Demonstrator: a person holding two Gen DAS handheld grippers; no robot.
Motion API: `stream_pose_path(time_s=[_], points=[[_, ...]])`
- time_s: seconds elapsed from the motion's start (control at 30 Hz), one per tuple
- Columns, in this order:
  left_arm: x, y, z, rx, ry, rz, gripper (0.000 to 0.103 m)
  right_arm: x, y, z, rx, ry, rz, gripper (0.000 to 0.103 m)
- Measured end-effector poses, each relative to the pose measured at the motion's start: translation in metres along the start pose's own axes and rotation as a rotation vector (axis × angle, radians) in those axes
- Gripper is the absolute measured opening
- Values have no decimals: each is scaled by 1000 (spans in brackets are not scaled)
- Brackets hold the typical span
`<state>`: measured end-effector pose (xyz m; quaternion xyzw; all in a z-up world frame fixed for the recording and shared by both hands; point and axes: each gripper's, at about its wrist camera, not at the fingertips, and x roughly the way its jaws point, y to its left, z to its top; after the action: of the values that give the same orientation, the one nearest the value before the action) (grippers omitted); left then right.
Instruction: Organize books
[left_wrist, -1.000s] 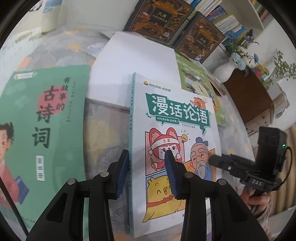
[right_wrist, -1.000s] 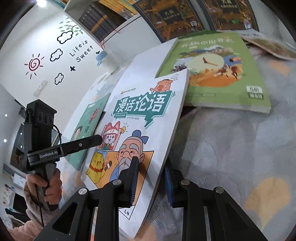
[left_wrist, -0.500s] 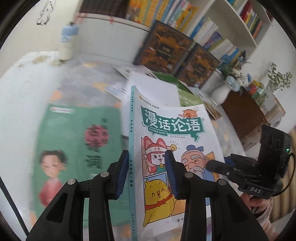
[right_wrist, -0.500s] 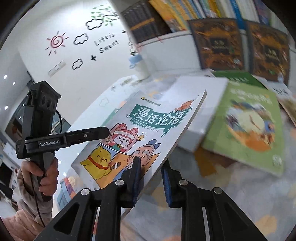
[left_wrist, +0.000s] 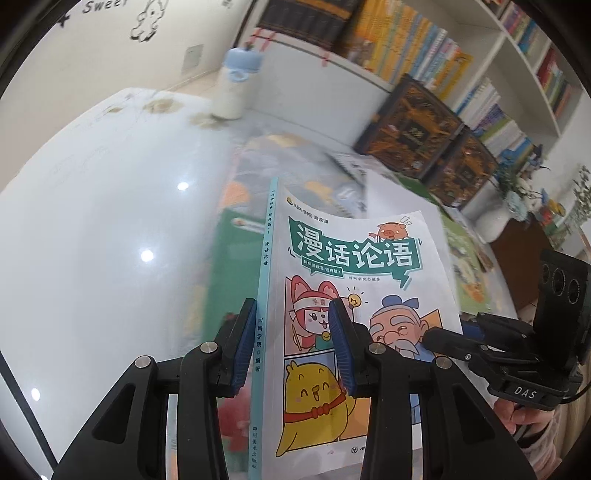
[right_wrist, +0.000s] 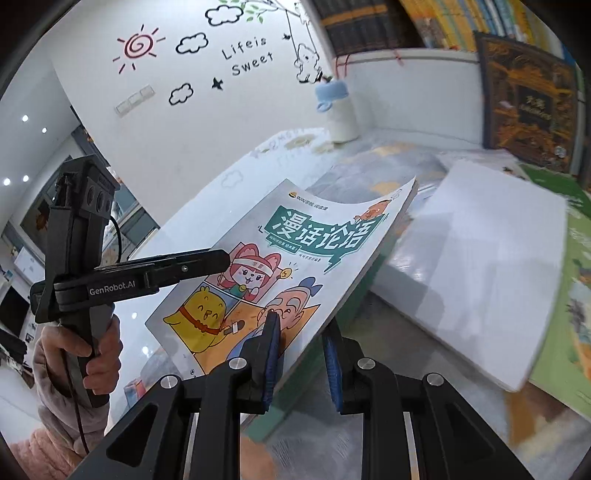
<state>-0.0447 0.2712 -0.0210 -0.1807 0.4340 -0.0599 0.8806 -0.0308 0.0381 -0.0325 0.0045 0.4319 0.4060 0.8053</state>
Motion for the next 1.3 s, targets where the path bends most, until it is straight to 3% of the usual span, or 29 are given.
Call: stream_pose_path(time_s=[0.5, 0.6, 0.7, 0.8, 0.83, 1.07, 1.3], points=[[13, 27, -9, -23, 16, 66, 35, 41, -9, -7, 49, 80, -32, 25], [13, 23, -10, -7, 13, 116, 35, 43, -14, -7, 82, 79, -9, 27], [8, 17, -9, 14, -9, 161, 38, 44, -16, -5, 111, 98, 5, 33], [3, 5, -7, 58, -28, 202, 38, 42, -16, -5, 128, 112, 25, 50], [2, 3, -5, 60, -29, 197, 39, 40, -16, -5, 134, 113, 30, 55], [5, -22, 0, 89, -28, 161, 39, 8, -30, -4, 175, 49, 57, 56], [36, -62, 19, 108, 1, 49, 39, -35, -95, -14, 336, -16, -21, 56]])
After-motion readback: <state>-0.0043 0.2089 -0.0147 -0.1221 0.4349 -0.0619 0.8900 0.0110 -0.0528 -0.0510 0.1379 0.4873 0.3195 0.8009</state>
